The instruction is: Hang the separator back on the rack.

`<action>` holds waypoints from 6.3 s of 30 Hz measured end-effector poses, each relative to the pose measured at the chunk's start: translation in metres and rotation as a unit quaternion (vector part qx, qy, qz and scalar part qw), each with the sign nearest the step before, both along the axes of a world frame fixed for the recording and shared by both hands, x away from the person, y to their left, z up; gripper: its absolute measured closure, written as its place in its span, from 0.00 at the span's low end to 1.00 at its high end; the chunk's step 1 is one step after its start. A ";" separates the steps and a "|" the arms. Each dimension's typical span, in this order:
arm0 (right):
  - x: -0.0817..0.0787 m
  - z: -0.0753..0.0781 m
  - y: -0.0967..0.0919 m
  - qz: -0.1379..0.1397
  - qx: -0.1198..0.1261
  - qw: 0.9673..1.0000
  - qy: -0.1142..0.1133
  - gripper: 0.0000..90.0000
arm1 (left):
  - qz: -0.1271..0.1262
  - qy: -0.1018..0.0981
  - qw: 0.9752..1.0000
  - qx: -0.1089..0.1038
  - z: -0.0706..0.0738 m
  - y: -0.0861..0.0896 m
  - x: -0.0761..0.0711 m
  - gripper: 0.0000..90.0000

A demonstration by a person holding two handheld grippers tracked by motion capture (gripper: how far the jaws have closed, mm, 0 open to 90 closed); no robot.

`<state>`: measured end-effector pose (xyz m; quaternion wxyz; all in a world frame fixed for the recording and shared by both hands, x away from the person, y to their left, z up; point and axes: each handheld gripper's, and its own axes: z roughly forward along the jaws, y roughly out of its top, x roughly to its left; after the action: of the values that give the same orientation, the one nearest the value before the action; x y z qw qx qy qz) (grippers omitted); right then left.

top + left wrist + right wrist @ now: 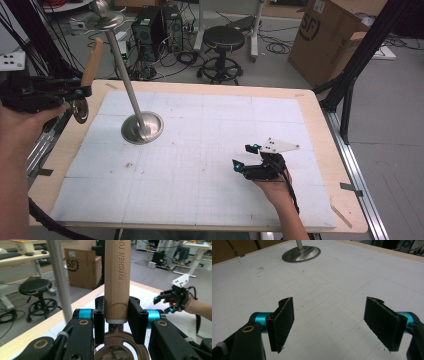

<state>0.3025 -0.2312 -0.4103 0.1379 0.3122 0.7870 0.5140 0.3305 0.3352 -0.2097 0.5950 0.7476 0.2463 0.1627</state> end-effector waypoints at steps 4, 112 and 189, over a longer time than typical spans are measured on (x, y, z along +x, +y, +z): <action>0.000 0.000 -0.001 -0.001 0.001 1.000 0.001 0.26 | 0.012 -0.002 1.000 0.004 0.004 0.007 0.000 0.77; -0.001 0.001 -0.002 -0.002 0.006 1.000 -0.001 0.26 | -0.062 0.028 0.997 0.030 -0.026 -0.067 -0.020 0.14; -0.001 -0.001 -0.011 -0.009 -0.003 1.000 0.007 0.26 | -0.045 0.101 0.990 0.090 -0.198 -0.116 -0.021 0.02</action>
<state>0.3010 -0.2417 -0.4114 0.1378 0.3229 0.7863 0.5084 0.3097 0.2188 -0.4079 0.5038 0.8212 0.2555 0.0805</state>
